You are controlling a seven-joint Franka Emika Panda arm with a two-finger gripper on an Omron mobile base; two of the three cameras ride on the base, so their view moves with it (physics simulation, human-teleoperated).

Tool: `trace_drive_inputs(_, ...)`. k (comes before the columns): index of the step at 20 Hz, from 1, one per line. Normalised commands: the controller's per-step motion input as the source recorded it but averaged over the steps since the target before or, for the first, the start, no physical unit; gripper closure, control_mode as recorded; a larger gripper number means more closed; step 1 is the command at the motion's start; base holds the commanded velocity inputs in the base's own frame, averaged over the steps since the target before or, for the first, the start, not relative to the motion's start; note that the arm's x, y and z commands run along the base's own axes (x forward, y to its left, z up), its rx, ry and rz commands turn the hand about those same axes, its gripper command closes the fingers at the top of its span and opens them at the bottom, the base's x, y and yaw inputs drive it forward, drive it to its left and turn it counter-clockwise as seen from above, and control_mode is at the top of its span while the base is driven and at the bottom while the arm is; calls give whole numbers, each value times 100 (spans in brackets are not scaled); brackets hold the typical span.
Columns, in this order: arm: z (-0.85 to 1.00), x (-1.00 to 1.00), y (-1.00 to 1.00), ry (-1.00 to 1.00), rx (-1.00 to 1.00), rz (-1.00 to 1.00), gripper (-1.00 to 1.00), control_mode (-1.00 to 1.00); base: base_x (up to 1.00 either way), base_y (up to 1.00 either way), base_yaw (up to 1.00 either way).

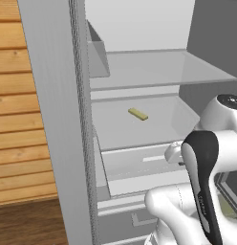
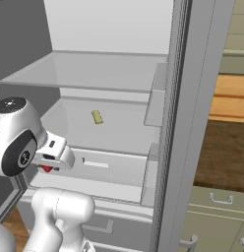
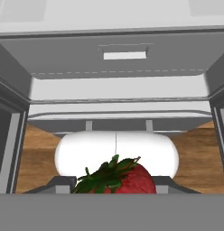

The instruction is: Take the strawberry from the fridge and place it on top of the pancake, located on the dining counter.

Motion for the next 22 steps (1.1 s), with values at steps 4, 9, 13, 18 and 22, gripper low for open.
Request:
trace_drive_inputs(4,0,-4,0,-2,0,0,100,-100,0,0,0)
trace_drive_inputs(9,0,0,0,0,0,0,100,100,-53,1,-9)
trace_drive_inputs(13,0,0,0,0,0,0,100,100,-62,4,-28)
trace_drive_inputs(18,0,0,0,0,0,0,100,100,-65,2,-46)
trace_drive_inputs(22,0,0,0,0,0,0,100,100,-78,0,-58)
